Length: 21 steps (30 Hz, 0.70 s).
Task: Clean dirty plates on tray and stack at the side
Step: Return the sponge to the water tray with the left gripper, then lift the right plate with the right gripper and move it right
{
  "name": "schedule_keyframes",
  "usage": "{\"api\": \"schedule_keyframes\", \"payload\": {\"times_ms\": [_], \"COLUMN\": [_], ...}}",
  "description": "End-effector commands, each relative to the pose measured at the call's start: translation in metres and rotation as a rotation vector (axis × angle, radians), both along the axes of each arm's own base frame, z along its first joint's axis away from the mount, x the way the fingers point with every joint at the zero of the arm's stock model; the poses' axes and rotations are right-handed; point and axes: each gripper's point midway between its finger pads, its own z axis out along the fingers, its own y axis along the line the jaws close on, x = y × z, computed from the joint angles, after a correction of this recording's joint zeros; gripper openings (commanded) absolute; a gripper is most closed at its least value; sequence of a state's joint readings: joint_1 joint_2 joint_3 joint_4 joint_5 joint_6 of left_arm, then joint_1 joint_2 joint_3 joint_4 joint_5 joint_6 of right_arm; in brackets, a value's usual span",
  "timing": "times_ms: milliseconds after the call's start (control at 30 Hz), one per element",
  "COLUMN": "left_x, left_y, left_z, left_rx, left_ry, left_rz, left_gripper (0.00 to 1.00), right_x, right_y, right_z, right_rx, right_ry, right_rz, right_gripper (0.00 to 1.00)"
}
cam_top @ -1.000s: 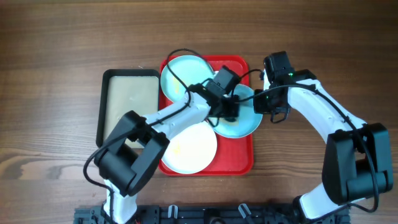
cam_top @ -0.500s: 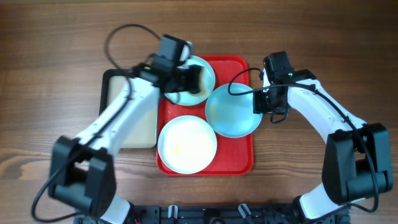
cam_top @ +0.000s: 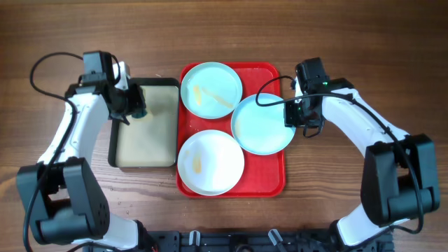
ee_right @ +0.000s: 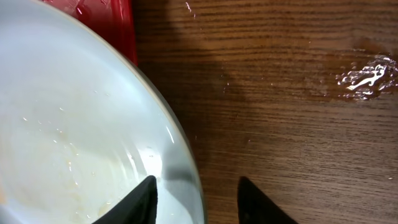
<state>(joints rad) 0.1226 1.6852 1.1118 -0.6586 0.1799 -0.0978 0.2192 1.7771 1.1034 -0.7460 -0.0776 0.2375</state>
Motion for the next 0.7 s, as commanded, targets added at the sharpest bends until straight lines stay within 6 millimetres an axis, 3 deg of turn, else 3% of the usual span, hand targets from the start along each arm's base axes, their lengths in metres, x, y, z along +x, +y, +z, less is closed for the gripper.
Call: {"api": "schedule_keyframes", "payload": {"times_ms": [0, 33, 100, 233, 333, 467, 667], "left_x": [-0.006, -0.006, -0.005, -0.004, -0.004, -0.004, -0.002], "left_y": [-0.002, -0.002, -0.002, -0.002, -0.002, -0.002, -0.002], "left_z": [-0.015, -0.015, -0.015, -0.015, -0.014, -0.014, -0.014], "left_rx": [0.008, 0.008, 0.012, 0.017, 0.016, 0.016, 0.017], "left_ry": [0.007, 0.006, 0.003, -0.007, -0.007, -0.007, -0.015], "left_rz": [-0.033, -0.033, -0.043, -0.057, -0.062, -0.062, -0.062], "left_gripper": [0.04, 0.04, 0.04, 0.04, 0.04, 0.04, 0.04], "right_x": [-0.003, -0.002, -0.001, 0.007, 0.024, 0.04, 0.05], "right_y": [0.003, 0.003, -0.001, -0.007, -0.015, -0.024, -0.045], "right_z": [-0.008, -0.008, -0.008, 0.007, 0.045, 0.078, 0.146], "right_rx": [0.004, 0.004, -0.017, -0.065, -0.124, -0.186, -0.34], "right_ry": [0.018, 0.017, 0.011, -0.001, -0.042, -0.109, -0.285], "right_rz": [0.006, 0.006, 0.006, 0.026, 0.016, 0.011, -0.016], "right_gripper": [0.38, 0.35, 0.04, 0.04, 0.04, 0.04, 0.04]}}
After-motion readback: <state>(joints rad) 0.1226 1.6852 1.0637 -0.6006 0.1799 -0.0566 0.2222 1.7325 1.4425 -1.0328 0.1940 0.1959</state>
